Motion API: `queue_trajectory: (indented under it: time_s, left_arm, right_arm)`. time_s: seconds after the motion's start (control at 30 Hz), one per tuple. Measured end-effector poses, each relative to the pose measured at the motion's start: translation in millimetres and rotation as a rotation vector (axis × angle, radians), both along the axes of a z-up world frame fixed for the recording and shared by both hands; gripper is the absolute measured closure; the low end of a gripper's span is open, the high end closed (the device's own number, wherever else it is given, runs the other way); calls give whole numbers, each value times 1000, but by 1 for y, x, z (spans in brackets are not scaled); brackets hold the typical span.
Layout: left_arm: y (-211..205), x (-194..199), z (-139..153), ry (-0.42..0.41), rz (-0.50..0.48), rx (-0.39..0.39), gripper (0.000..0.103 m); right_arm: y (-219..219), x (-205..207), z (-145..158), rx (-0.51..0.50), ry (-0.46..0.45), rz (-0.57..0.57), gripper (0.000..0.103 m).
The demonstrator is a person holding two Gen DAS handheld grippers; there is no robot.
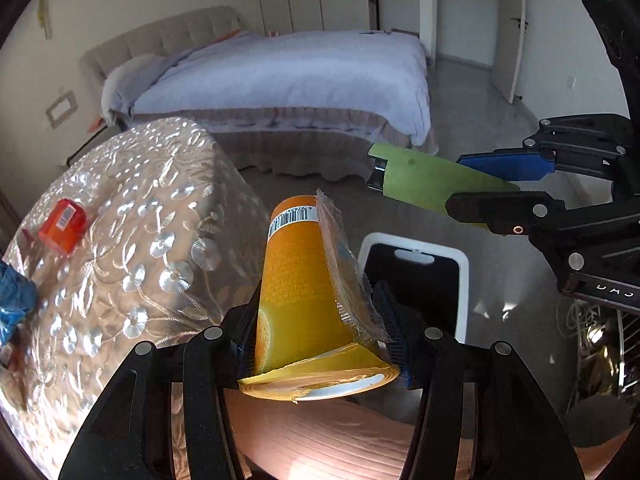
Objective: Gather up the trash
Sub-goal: 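Carry the yellow tube and green roll over the bin and release both, then move both open grippers back from the bin to the table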
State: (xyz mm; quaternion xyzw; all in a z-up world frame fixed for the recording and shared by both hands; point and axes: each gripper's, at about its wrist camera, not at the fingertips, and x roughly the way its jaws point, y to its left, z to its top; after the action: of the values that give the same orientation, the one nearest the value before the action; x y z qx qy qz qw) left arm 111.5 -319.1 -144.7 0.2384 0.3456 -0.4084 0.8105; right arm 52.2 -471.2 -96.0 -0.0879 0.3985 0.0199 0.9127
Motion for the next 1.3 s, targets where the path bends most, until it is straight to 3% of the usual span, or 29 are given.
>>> queue_trajectory:
  time_s: [0.1,0.23,0.6,0.7,0.87,0.9,0.93,0.97,1.1,1.3]
  left_arm:
    - [-20,-7,-15,40,-98,24,51]
    - [-44,-15,-40,10,-184,108,51]
    - [-98,6,-100,71,-290,230,51]
    - [-107,10,-118,69,-362,241,51]
    - [-125,15,-149,69,-431,281,51]
    - [-126,14,-152,78,-448,268,50]
    - [-129,15,-157,95,-459,264,39]
    - [-133,17,-162,117,-461,280,4]
    - [-140,10,-173,94,-500,331,5]
    - [-139,-3,-162,59,-550,304,5]
  right_arm:
    - [-12,-1,-15,-3,36,-13,75]
    - [-25,2,-38,-22,89,-29,75]
    - [-66,10,-104,-25,239,-37,75]
    - [-75,13,-119,2,284,-28,75]
    - [-84,12,-145,-35,352,-35,75]
    - [-86,11,-151,-38,374,-36,71]
    - [-89,10,-156,-37,393,-34,57]
    - [-92,8,-160,-43,400,-36,9]
    - [-97,1,-172,-71,423,-62,4]
    - [-101,-2,-168,-53,408,-61,5]
